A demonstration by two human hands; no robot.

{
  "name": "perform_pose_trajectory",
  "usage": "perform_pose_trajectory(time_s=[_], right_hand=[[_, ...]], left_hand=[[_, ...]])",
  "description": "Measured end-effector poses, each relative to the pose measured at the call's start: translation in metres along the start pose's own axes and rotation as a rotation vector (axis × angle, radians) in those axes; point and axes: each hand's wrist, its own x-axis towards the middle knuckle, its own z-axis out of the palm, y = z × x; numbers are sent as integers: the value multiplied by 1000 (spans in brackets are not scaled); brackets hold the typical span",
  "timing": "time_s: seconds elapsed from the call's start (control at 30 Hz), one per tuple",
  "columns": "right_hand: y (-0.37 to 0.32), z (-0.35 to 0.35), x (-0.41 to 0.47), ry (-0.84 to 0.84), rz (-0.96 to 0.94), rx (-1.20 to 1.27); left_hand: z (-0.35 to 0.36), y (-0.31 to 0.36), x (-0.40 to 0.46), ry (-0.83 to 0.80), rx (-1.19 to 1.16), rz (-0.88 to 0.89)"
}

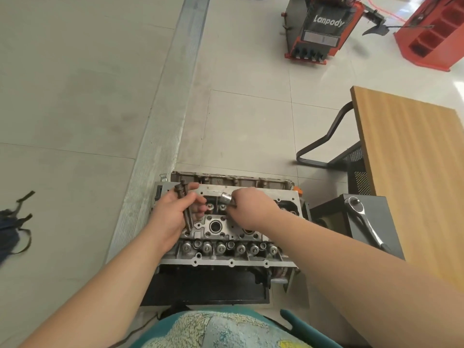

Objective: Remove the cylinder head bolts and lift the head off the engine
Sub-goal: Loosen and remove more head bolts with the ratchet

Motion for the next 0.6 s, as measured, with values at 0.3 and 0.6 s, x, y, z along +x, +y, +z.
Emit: perform_pose_trajectory(time_s=[0.3, 0.6], right_hand=[[-1, -77, -34, 74, -135, 400], [75, -12, -16, 33, 62, 201]], left_hand=[[68, 7, -12, -358, -47, -127], [90, -4, -12, -190, -351, -100]])
